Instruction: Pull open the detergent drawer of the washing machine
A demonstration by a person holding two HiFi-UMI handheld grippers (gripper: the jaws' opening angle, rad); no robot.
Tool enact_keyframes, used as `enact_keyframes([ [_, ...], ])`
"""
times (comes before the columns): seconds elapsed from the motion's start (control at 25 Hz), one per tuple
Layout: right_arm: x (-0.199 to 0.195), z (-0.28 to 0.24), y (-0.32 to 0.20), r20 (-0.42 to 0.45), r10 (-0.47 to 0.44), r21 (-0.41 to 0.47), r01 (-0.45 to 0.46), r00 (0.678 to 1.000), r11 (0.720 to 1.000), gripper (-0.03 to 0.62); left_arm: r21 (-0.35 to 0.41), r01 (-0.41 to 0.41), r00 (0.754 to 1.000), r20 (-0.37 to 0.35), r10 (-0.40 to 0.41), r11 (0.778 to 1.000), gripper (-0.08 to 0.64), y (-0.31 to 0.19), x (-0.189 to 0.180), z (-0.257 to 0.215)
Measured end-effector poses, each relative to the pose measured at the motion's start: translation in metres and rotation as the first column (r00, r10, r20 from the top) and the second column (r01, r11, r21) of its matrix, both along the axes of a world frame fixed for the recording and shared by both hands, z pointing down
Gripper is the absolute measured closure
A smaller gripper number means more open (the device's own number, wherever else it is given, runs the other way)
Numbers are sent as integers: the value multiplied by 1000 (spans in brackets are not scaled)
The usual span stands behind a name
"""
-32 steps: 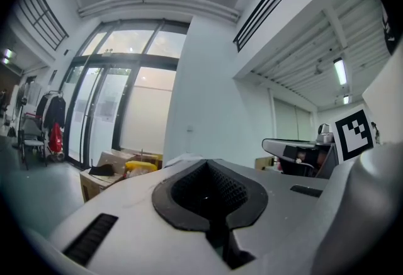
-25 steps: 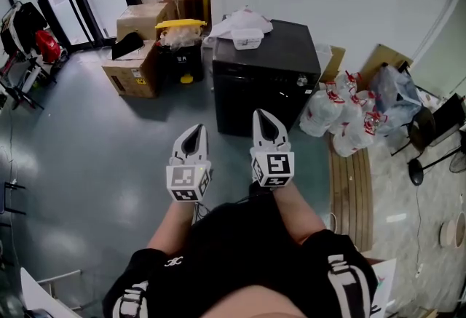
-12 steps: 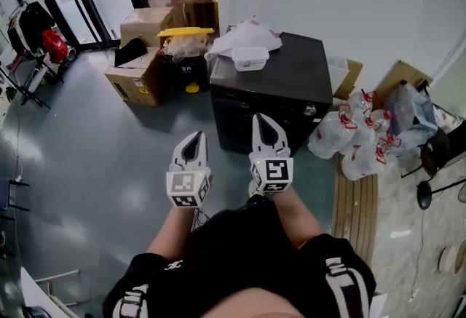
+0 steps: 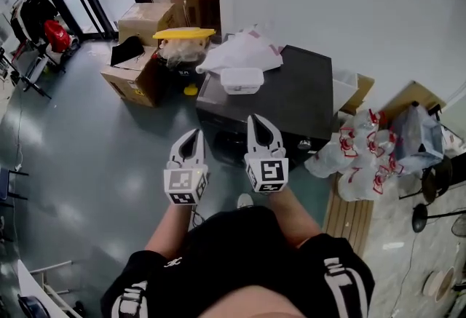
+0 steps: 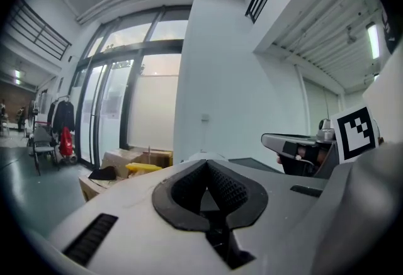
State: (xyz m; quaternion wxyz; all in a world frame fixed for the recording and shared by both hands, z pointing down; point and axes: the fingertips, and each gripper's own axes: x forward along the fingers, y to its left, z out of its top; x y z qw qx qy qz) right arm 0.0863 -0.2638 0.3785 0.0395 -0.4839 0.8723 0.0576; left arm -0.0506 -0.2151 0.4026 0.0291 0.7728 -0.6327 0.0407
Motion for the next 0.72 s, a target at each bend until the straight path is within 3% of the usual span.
enact_keyframes([
  [0.28,20,-10,-71,8,-37,13,37,999,999,590,2,39,999,19,-39,999,560,-71,19,-9],
  [0.72,7,-4,-104,19,-54,-12,54,998,998,591,-26,48,998,40,-47,999,560,-102,8,-7],
])
